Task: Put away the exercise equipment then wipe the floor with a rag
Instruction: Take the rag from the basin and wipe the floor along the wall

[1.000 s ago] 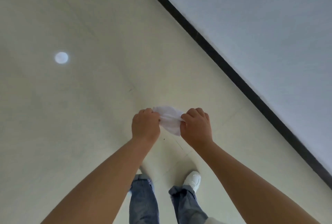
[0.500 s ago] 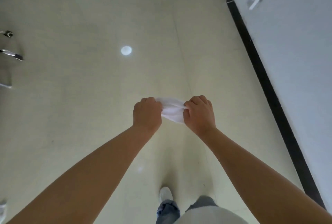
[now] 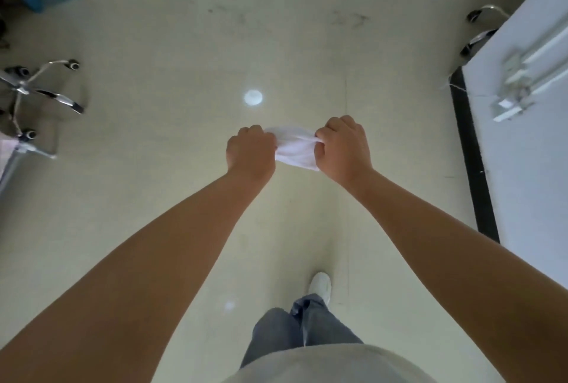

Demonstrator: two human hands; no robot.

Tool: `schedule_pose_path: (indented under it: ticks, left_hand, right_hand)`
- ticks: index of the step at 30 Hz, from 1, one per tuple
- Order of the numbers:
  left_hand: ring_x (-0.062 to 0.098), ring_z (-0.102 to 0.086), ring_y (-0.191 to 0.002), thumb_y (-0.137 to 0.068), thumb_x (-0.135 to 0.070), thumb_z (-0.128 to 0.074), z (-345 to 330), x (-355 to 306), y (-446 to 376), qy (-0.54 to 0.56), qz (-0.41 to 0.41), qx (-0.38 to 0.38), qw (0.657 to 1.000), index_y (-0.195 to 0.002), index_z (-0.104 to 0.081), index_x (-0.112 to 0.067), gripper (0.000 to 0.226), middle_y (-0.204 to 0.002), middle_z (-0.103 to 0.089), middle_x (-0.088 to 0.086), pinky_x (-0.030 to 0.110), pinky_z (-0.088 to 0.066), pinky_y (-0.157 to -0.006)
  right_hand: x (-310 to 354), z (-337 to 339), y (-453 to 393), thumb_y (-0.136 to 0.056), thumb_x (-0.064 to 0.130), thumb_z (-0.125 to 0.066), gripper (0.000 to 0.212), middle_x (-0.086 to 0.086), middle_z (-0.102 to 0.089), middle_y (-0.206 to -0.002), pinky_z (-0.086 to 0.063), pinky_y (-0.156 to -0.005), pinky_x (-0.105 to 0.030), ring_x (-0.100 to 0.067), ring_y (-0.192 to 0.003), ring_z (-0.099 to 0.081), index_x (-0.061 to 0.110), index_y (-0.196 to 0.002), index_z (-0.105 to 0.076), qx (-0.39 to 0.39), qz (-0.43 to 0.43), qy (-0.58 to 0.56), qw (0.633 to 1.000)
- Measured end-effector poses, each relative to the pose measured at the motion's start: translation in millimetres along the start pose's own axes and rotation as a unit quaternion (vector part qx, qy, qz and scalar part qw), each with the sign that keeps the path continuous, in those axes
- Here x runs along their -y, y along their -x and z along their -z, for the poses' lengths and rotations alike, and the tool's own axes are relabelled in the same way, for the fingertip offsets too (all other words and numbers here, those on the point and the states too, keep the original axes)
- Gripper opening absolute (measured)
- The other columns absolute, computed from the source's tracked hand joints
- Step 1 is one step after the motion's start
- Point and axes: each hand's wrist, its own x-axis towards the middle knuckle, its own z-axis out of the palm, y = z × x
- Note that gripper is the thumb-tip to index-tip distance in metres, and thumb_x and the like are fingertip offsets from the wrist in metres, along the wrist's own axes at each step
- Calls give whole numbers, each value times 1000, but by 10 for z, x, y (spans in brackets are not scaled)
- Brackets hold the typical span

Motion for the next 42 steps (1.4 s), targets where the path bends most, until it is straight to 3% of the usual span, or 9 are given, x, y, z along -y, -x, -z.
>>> schedule_pose_path:
  ticks: [7,13,19,25,30,42]
  left_hand:
    - [26,-49,-115,-98,-15,-43,392,178,-1643,-3,25,8,1000,-122,-56,-14,28,-122,-53,7,32,-42,-89]
    - [25,-53,-110,-97,-14,-44,780,388,-3316,-13,-25,-5,1000,-116,-59,-13,25,-116,-57,6,30,-42,-84]
    - [27,-53,-106,-96,-11,-43,1323,409,-5072,-4,-31,-19,999,-108,-62,-12,23,-104,-56,8,28,-30,-71]
    - [26,-55,-104,-95,-9,-45,1734,138,-6913,11,-38,-36,999,-107,-64,-11,22,-110,-59,7,28,-33,-71]
    - [27,-56,-103,-95,-9,-46,2061,-141,-8437,37,-40,-23,998,-102,-64,-9,19,-108,-60,8,28,-34,-69]
    - [28,-57,-102,-98,-15,-42,2719,-398,-11910,81,-53,-19,995,-105,-65,-9,25,-107,-61,9,30,-37,-72]
  right_hand:
    - [-524,-491,-1666,-47,11,-55,13,-4,-60,-51,-46,-48,-24,-27,-52,-61,10,-49,-67,23,40,1,999]
    - [-1159,-943,-3397,-53,-2,-64,9,-12,-61,-55,-34,-53,-25,-33,-57,-60,2,-56,-70,46,65,5,997]
    - [-1756,-1253,-4982,-48,4,-53,10,-7,-56,-45,-34,-47,-20,-28,-45,-55,6,-44,-63,34,41,-13,999]
    - [-2736,-1732,-6441,-57,7,-45,22,-9,-55,-44,-39,-47,-21,-29,-46,-55,4,-43,-61,15,-6,-45,999]
    - [-3588,-1959,-7722,-60,17,-33,34,-7,-54,-44,-41,-43,-21,-27,-44,-55,6,-42,-61,-4,8,-39,999]
    - [-5212,-2741,-10787,-51,-3,-58,8,-15,-59,-53,-47,-48,-31,-33,-49,-57,0,-53,-64,71,-39,-37,996]
